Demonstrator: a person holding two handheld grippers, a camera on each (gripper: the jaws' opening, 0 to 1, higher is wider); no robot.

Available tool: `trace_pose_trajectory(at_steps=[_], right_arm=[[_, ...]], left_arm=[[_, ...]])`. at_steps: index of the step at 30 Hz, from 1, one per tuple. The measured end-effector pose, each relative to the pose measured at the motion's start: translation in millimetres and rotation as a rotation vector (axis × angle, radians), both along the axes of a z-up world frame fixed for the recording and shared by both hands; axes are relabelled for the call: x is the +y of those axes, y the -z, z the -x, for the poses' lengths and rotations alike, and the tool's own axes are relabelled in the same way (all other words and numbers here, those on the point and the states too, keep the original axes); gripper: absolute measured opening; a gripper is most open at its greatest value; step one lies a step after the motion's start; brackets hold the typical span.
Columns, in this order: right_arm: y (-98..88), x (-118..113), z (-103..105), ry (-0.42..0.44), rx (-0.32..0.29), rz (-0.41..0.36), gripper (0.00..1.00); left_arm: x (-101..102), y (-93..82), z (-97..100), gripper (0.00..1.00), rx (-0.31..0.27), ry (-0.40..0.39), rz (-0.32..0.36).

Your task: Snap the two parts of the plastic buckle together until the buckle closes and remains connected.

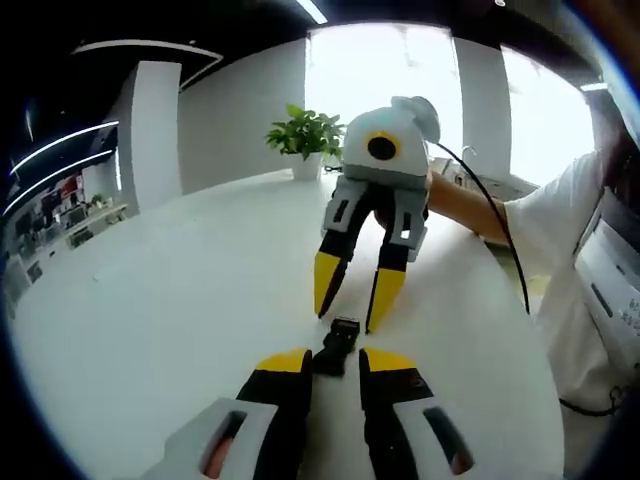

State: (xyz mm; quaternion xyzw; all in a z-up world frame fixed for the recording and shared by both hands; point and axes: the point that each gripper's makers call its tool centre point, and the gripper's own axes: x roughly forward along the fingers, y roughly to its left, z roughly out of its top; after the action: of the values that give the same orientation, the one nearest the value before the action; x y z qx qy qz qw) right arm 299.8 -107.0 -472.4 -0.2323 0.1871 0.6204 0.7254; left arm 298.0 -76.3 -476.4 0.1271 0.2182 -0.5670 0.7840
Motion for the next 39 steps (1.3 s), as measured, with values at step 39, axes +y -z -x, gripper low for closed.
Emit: trace_pose_trajectory(at_steps=[39], right_arm=[[0.0,2.0,4.8,0.054,-0.024,-0.124,0.1]], left_arm=[[7.8,3.0,3.6,0.09,0.003,0.017,0.001]])
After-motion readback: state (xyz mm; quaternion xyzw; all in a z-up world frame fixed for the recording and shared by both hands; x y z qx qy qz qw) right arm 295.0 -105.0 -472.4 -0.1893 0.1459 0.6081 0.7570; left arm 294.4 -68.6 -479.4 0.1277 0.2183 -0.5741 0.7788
